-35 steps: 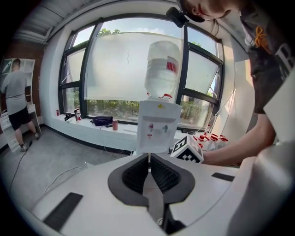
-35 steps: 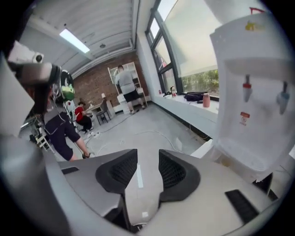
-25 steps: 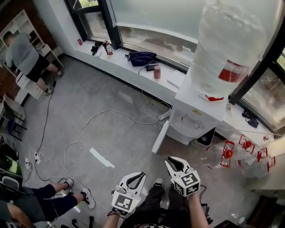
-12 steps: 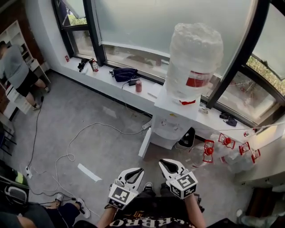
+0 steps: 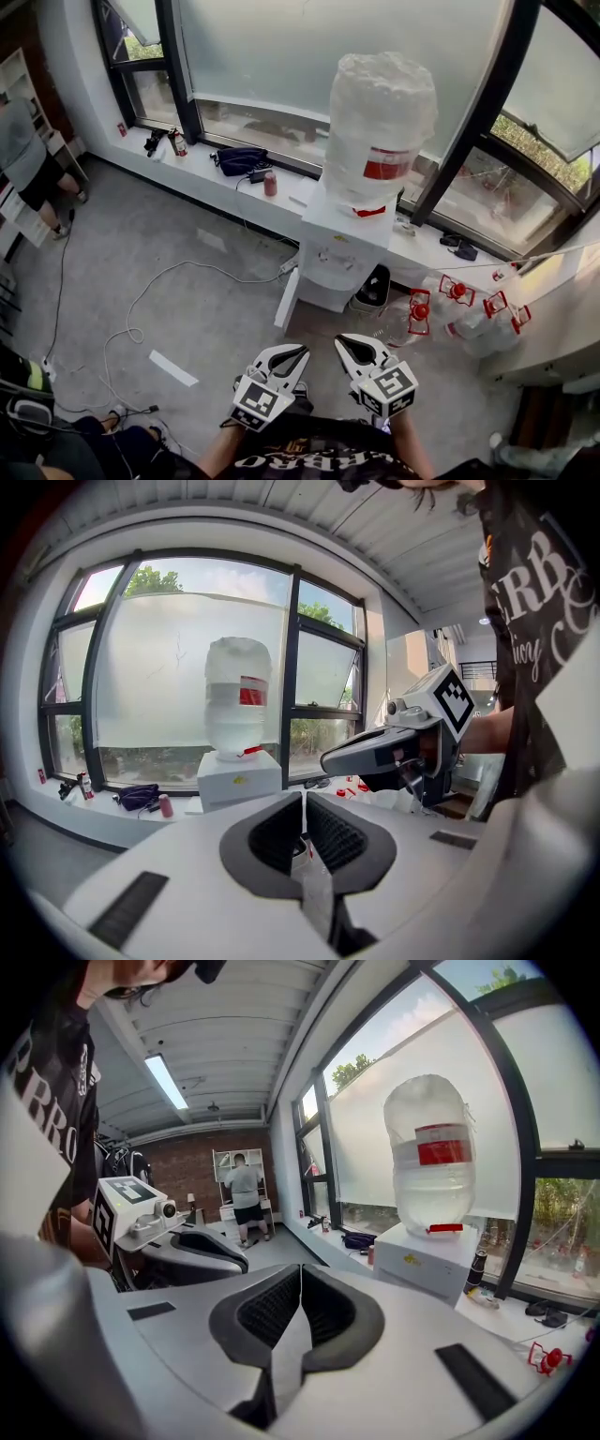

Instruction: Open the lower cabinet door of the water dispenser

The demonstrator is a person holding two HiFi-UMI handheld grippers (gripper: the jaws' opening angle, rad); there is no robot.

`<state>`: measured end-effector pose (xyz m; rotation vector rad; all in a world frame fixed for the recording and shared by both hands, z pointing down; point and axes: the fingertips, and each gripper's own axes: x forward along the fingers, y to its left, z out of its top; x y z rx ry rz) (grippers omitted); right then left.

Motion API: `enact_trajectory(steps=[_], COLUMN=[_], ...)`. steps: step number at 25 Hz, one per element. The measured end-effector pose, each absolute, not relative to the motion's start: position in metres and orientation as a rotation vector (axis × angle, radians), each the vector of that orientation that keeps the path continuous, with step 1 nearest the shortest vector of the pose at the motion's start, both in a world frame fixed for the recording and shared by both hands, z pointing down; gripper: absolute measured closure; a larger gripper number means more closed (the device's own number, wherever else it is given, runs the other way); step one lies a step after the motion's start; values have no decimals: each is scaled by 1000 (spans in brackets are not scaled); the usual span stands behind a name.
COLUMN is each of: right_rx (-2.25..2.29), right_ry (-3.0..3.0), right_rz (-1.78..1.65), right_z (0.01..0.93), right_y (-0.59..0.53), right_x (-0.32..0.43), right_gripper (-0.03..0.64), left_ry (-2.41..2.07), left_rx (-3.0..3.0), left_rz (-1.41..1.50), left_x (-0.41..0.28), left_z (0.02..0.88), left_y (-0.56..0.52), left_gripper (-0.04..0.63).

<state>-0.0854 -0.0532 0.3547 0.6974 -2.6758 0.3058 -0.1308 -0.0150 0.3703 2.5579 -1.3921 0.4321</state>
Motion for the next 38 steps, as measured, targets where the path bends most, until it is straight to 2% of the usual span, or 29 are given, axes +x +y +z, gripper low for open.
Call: enact_trajectory(steps=[9,21,38], right_rx=[671,571,429], right_ry=[-2702,-2788,-2797], right_rz=[314,271,109], right_z=[349,335,328], right_y=[-18,73,160], right_x=[-36,49,100], right_gripper=[601,603,603], left_ry=[-1463,-1557,-1671], left_rx=[2542,2424,2394], left_rz=[419,433,406], left_x=[-80,15,72], left_z=[351,342,330], left_y=[10,118,197], left_gripper=[569,569,569])
